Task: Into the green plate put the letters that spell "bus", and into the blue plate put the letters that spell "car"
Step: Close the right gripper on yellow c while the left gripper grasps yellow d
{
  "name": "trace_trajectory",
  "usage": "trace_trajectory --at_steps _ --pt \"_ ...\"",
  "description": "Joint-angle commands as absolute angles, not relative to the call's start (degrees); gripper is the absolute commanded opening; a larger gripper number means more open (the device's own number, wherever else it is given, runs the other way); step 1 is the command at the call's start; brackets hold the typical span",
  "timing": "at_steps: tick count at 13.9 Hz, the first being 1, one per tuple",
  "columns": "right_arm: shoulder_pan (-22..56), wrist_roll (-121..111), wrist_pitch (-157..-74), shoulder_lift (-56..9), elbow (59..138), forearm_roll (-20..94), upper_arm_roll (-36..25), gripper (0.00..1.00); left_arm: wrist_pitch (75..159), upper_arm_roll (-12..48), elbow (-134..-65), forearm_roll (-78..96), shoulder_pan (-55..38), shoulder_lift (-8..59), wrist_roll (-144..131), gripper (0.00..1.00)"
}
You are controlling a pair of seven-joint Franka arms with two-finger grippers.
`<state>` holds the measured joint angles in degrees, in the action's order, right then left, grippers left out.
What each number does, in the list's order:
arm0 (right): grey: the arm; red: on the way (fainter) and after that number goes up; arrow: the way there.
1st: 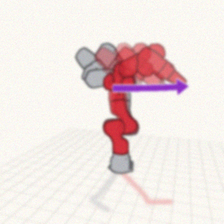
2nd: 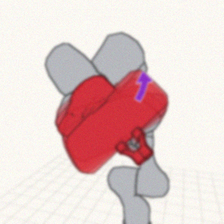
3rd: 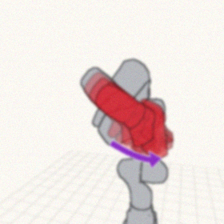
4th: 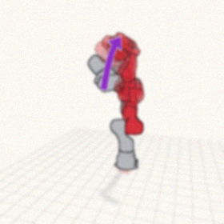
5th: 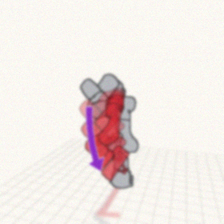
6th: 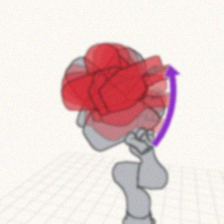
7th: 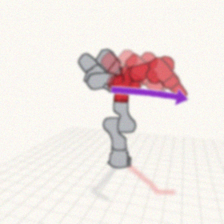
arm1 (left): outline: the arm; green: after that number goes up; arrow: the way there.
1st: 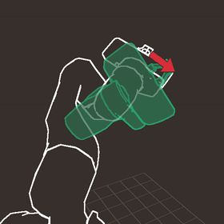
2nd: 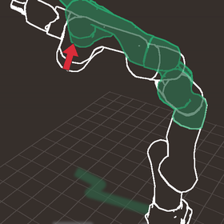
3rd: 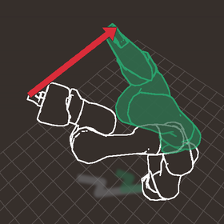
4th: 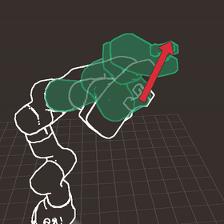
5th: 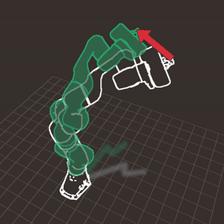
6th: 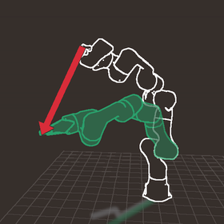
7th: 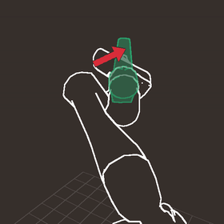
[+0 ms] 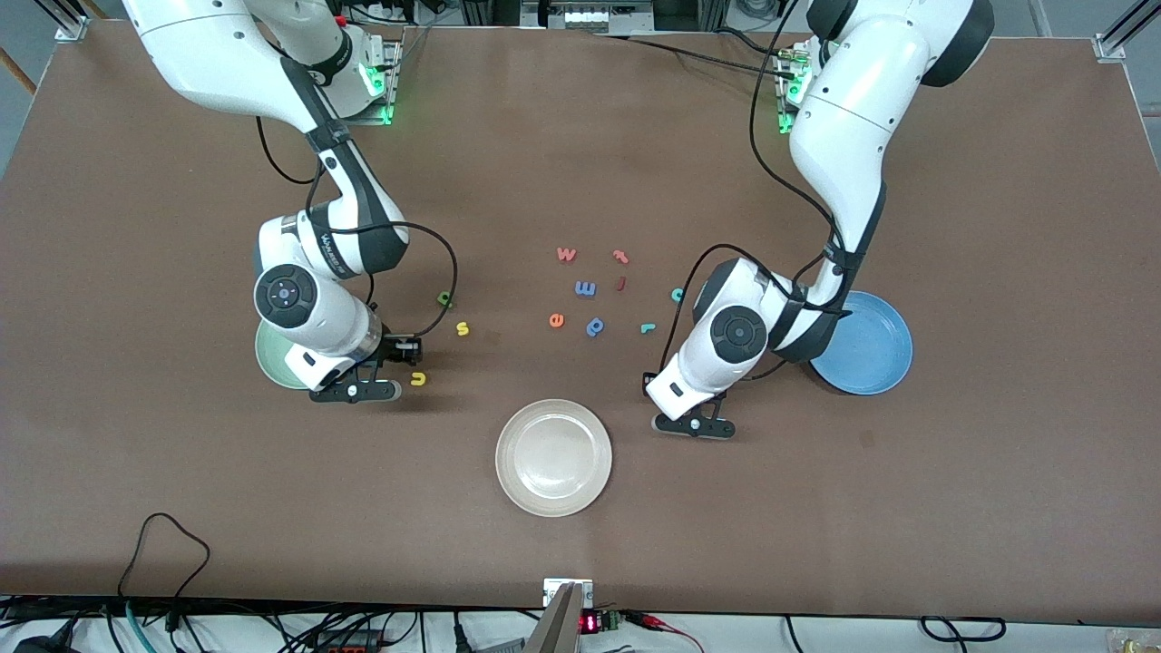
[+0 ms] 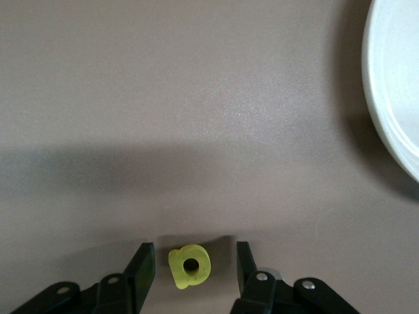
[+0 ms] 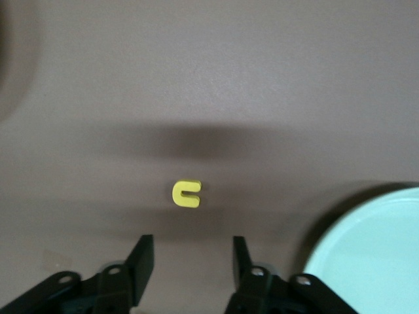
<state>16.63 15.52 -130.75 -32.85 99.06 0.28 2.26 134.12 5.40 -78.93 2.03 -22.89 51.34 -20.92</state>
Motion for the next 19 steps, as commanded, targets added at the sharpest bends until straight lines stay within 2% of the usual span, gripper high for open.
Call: trace_trajectory --at_steps 1,10,12,18,19 --pt "17.2 16.8 -133.9 -34.5 99.1 0.3 1.7 0.51 133.5 4.8 -77.2 1.8 -23.4 52.3 -21.4 0.55" --pt "17.9 19.1 -138.9 -39.3 99.1 0.3 1.7 0.52 133.5 4.7 -77.8 1.2 -23.3 52.4 -21.2 0.52" --pt "17.9 19.5 -139.1 -39.6 99.1 0.3 1.7 0.53 133.2 4.7 -77.8 1.2 -23.3 52.4 -21.3 0.46" --pt "18.5 19.5 -139.7 -41.3 99.1 0.2 1.7 0.52 133.2 4.7 -78.3 1.1 -23.1 52.3 -21.2 0.12" --pt "18.5 19.5 -139.7 -41.5 99.1 0.2 1.8 0.52 132.9 4.7 -78.4 1.1 -22.9 52.0 -21.0 0.09"
